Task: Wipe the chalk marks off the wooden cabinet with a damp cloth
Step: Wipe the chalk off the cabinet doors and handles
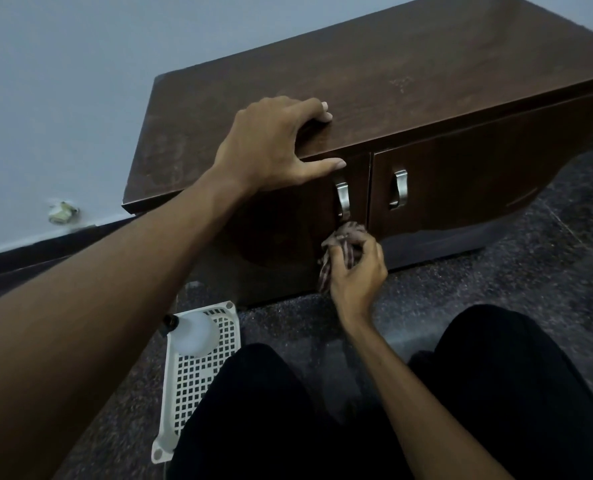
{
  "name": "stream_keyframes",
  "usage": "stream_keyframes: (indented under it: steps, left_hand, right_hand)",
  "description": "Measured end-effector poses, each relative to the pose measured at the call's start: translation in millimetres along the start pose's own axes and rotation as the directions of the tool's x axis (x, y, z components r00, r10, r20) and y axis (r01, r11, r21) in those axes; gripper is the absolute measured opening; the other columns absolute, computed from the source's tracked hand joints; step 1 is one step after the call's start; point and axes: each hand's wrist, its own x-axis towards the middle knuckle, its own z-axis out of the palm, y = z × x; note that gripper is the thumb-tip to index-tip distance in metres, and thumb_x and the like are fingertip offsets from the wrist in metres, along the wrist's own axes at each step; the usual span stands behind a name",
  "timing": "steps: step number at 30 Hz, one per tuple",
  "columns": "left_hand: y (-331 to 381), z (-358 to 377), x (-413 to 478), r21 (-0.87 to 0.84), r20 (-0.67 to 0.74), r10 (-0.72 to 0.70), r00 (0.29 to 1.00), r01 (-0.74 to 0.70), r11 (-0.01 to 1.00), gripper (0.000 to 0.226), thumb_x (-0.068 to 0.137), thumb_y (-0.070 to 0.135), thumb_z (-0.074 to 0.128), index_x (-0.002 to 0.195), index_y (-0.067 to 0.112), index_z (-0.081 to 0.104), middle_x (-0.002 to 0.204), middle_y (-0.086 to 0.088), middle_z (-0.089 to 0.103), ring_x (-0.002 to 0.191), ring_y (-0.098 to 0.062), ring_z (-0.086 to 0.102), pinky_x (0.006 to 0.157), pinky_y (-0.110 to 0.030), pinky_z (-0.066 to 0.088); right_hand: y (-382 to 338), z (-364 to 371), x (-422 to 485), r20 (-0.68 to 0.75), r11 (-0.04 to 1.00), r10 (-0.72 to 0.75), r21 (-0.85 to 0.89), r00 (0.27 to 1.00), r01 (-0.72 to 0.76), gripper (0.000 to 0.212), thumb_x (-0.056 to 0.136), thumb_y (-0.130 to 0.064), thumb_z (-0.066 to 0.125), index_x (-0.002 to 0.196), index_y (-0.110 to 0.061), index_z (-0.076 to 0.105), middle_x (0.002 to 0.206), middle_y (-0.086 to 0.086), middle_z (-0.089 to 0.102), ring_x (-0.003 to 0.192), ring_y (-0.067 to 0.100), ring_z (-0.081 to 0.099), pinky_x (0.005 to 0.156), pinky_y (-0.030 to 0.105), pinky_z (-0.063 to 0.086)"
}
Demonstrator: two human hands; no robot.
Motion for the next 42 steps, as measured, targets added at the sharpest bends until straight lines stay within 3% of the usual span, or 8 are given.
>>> stream_keyframes:
  steps: [6,9,12,18,22,31,36,42]
  left_hand:
    - [1.7,-0.4,0.0,0.012,0.002,-0.012,1.0,0.012,1.0,0.066,0.076,0.074,0.064,0.121,0.026,0.065,0.127,0.016,0.068,0.109,-0.014,0.066,0.089,-0.045,0.055]
    - [0.3,-0.9,0.1,0.007,0.008,-0.009,1.0,0.009,1.0,0.067,0.076,0.074,0.064,0.122,0.026,0.066,0.129,0.016,0.067,0.11,-0.013,0.066,0.089,-0.044,0.055]
    - [0.1,-1.3,-0.8,0.007,0.021,0.003,1.0,-0.003,1.0,0.067,0.077,0.074,0.064,0.124,0.026,0.066,0.132,0.015,0.066,0.113,-0.012,0.065,0.089,-0.044,0.056]
    - [-2.4,0.7,-0.4,-0.012,-0.003,0.01,1.0,-0.01,1.0,0.065,0.076,0.073,0.066,0.121,0.026,0.067,0.134,0.014,0.065,0.116,-0.014,0.065,0.089,-0.046,0.056]
    - [-3.9,1.3,1.3,0.004,0.012,0.016,1.0,-0.016,1.0,0.067,0.077,0.075,0.064,0.123,0.027,0.066,0.135,0.014,0.064,0.116,-0.014,0.064,0.089,-0.046,0.056]
    - [-3.3,1.8,0.7,0.01,0.006,0.027,1.0,-0.027,1.0,0.066,0.077,0.073,0.064,0.123,0.025,0.066,0.135,0.012,0.064,0.116,-0.014,0.064,0.089,-0.047,0.056]
    - [-3.9,2.7,0.4,0.016,-0.003,0.029,1.0,-0.029,0.999,0.066,0.077,0.072,0.065,0.123,0.025,0.066,0.135,0.012,0.065,0.118,-0.014,0.063,0.088,-0.047,0.057]
    - [-4.2,4.3,0.3,0.01,-0.029,0.027,0.999,-0.026,1.0,0.063,0.076,0.071,0.067,0.121,0.026,0.067,0.133,0.014,0.065,0.116,-0.013,0.064,0.086,-0.046,0.057]
  right_hand:
    - [-4.2,32.7,-34.5,0.081,0.993,-0.118,0.019,0.99,0.117,0.025,0.087,-0.008,0.07,0.111,-0.005,0.064,0.114,0.008,0.057,0.105,0.007,0.054,0.094,0.024,0.05]
    - [-19.7,58.3,-56.4,0.286,0.938,-0.342,0.048,0.895,0.343,0.023,0.089,-0.015,0.068,0.111,-0.009,0.068,0.113,0.007,0.059,0.103,0.019,0.06,0.088,0.04,0.051]
    - [-27.6,72.6,-65.5,0.386,0.873,-0.462,0.04,0.798,0.486,0.019,0.089,-0.012,0.069,0.107,-0.006,0.07,0.107,0.012,0.061,0.097,0.029,0.063,0.086,0.035,0.048]
    - [-5.7,26.2,-28.1,0.029,0.999,-0.044,-0.008,0.999,0.044,0.02,0.087,0.001,0.065,0.107,-0.003,0.065,0.108,0.01,0.058,0.095,0.002,0.05,0.085,0.013,0.045]
    - [0.2,-4.6,11.7,-0.222,0.996,0.093,0.032,0.971,-0.088,0.021,0.088,0.001,0.065,0.109,0.001,0.063,0.107,0.007,0.057,0.095,0.0,0.05,0.081,-0.003,0.034]
    - [0.8,-47.9,83.6,-0.379,0.911,0.368,0.329,0.849,-0.248,0.023,0.092,-0.01,0.067,0.114,-0.007,0.066,0.11,0.007,0.068,0.097,0.013,0.066,0.076,0.009,0.051]
    - [-30.1,-62.5,97.4,-0.335,0.955,0.2,0.278,0.921,-0.106,0.025,0.089,-0.022,0.069,0.113,-0.016,0.07,0.112,0.003,0.068,0.102,0.008,0.066,0.087,0.022,0.056]
    - [-76.8,-64.7,89.3,-0.189,0.939,-0.344,-0.081,0.92,0.334,0.022,0.086,-0.01,0.071,0.108,-0.008,0.074,0.11,0.007,0.067,0.103,0.015,0.063,0.093,0.021,0.048]
